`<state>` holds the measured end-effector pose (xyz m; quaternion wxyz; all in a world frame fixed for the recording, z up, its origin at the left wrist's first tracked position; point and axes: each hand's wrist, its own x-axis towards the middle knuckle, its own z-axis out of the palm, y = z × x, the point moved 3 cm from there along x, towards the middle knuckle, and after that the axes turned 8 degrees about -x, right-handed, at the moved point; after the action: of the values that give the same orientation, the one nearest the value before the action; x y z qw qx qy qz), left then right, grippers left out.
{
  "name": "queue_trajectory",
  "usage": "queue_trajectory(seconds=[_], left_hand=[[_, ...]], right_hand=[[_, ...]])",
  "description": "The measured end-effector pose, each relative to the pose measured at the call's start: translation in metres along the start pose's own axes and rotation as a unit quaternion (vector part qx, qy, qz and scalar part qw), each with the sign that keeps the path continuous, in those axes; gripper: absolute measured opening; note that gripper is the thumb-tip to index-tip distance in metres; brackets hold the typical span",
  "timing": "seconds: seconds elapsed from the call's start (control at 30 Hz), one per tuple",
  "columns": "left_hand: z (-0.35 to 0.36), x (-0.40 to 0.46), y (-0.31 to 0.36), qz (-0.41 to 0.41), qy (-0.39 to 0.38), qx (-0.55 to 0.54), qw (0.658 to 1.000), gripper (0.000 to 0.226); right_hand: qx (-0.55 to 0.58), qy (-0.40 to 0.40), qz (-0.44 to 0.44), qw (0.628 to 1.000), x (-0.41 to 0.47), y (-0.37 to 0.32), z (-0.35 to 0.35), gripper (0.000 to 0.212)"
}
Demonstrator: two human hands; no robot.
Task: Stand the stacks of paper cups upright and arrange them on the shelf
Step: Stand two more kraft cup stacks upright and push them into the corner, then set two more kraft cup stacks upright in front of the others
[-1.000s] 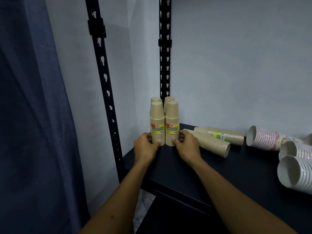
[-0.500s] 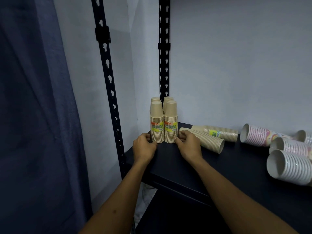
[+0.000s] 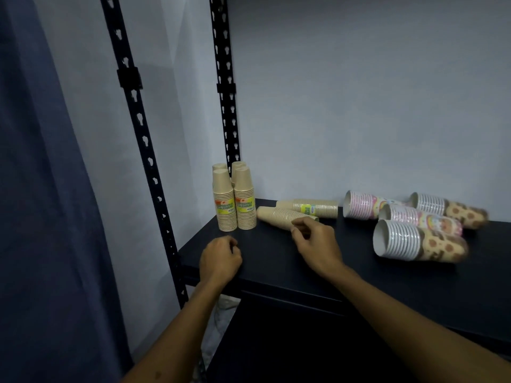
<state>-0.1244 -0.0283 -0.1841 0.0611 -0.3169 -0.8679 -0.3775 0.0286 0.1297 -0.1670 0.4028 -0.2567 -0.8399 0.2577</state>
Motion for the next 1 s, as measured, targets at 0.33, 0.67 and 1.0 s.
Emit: queue_trajectory(seconds=[0.33, 0.67, 1.0], left_hand=[[0.043, 0.010, 0.042, -0.031, -0.083, -0.017, 0.996, 0.046], [0.078, 0.034, 0.093, -0.138, -0.087, -0.013, 0.987, 0.083], [0.112, 0.040, 0.124, -0.209, -0.079, -0.054, 0.973, 0.089]], right_hand=[[-0.052, 0.077, 0.041, 0.995, 0.038, 0.044, -0.043, 0.029], [-0.216, 0.001, -0.099, 0.971, 0.081, 0.079, -0.010, 0.041], [-0.331, -0.028, -0.013, 0.943, 0.086, 0.101, -0.015, 0.047]])
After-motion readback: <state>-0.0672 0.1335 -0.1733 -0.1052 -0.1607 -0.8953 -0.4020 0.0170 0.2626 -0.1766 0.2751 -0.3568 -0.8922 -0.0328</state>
